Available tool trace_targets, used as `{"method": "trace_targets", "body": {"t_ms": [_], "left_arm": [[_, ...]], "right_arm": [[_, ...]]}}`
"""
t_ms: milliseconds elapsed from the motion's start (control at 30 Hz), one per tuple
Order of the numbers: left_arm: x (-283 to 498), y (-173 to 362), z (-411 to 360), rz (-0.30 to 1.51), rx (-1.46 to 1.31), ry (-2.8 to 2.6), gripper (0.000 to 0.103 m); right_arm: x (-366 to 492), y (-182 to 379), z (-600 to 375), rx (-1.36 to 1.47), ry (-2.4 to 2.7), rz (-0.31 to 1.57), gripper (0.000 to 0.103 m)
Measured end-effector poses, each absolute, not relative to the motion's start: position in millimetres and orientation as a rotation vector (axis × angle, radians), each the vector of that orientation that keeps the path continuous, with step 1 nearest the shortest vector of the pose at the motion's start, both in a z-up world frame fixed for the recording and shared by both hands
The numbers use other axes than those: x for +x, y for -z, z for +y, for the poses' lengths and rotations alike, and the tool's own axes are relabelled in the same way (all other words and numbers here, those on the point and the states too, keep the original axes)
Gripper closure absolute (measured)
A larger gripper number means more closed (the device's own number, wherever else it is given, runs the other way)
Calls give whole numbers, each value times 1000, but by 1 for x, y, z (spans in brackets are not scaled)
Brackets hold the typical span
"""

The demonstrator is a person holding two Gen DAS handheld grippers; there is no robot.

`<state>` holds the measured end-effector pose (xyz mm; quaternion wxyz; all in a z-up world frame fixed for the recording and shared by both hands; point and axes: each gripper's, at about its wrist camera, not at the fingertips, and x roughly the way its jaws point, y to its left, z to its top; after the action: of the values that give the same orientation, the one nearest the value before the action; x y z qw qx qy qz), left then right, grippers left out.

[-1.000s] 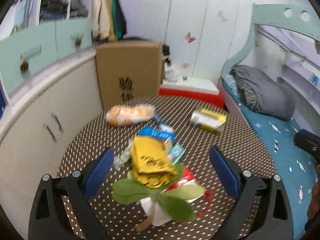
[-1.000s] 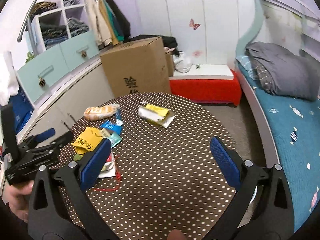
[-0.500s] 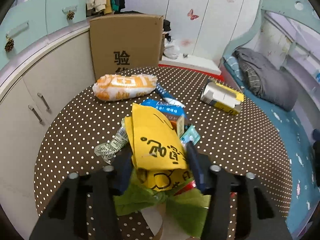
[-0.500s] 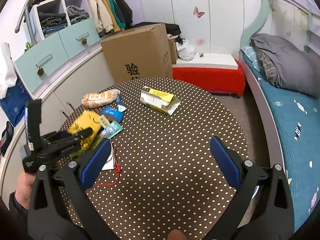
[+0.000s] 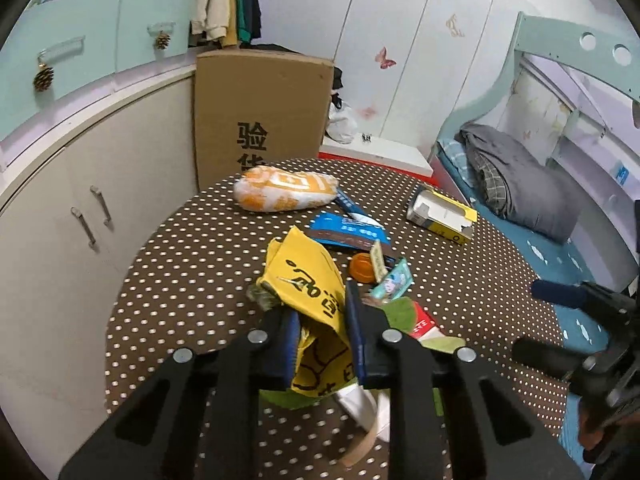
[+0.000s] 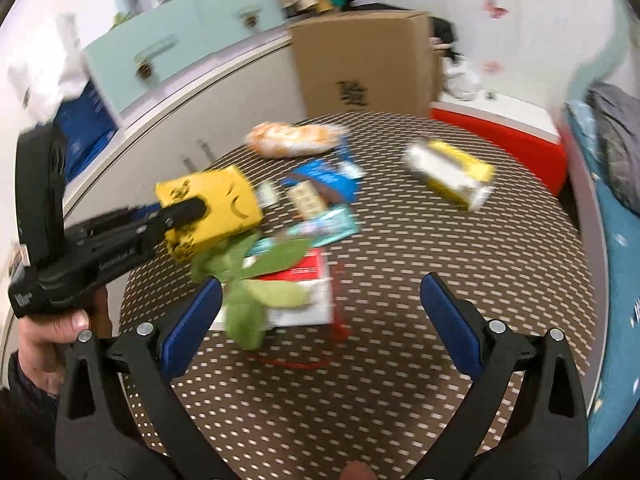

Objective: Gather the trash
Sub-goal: 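Grasp the green plush plant with the right gripper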

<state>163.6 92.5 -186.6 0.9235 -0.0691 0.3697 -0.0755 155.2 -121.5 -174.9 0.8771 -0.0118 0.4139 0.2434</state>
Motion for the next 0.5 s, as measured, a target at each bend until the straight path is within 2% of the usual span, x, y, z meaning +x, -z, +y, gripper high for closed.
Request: {"method": "trace_targets", "body": {"t_ms": [333,367,400,433,467,500], "left_arm": [[150,198,126,755,-190,116,86],[149,199,129,754,-193,111,86],[148,199,131,752,-195,108,86],[146,200,133,749,-199,107,86],[145,200,134,747,-202,106,87],[144,200,135,744,-204,106,87]], "right_arm": [[160,213,-32,-234,-681,902,7],[162,218,-26,-257,-679,904,14],[164,226,-18,-289,-677,914,35],[165,232,-14,-308,-679,929,47],[166,234,-14,-317,-678,933,67],[166,236,-14,-327,-669,934,73]]}}
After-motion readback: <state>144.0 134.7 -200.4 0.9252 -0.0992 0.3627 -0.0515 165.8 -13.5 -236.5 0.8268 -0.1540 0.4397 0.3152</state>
